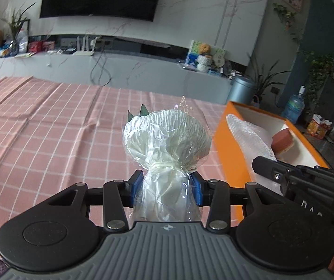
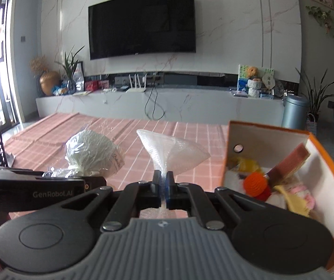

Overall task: Organize soft objects
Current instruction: 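Carry the white bag bundle and clear bag over the orange box with both grippers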

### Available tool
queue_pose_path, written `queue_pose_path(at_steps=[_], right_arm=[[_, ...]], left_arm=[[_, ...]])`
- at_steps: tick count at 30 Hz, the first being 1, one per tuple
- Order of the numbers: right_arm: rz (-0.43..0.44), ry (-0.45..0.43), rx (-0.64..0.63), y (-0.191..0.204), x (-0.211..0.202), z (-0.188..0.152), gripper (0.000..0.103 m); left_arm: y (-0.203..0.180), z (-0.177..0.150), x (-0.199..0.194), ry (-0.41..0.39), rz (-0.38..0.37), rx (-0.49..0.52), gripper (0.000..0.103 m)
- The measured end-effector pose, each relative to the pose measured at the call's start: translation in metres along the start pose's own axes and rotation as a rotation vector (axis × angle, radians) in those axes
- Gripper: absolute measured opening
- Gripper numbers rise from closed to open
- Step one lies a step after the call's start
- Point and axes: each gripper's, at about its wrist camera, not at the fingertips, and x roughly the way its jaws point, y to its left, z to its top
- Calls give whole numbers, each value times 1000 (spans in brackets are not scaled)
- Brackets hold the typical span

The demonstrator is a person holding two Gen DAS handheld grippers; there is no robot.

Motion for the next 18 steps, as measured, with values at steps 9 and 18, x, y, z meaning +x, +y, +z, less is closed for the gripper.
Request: queue_pose_path(at_steps=[9, 18], right_arm=[[-87, -34, 58, -71, -32, 30, 0], [-283, 158, 60, -158, -8, 38, 0]], left_arm=[[-70, 38, 15, -21, -187, 178, 48], [-132, 53, 74, 43, -280, 341, 49]])
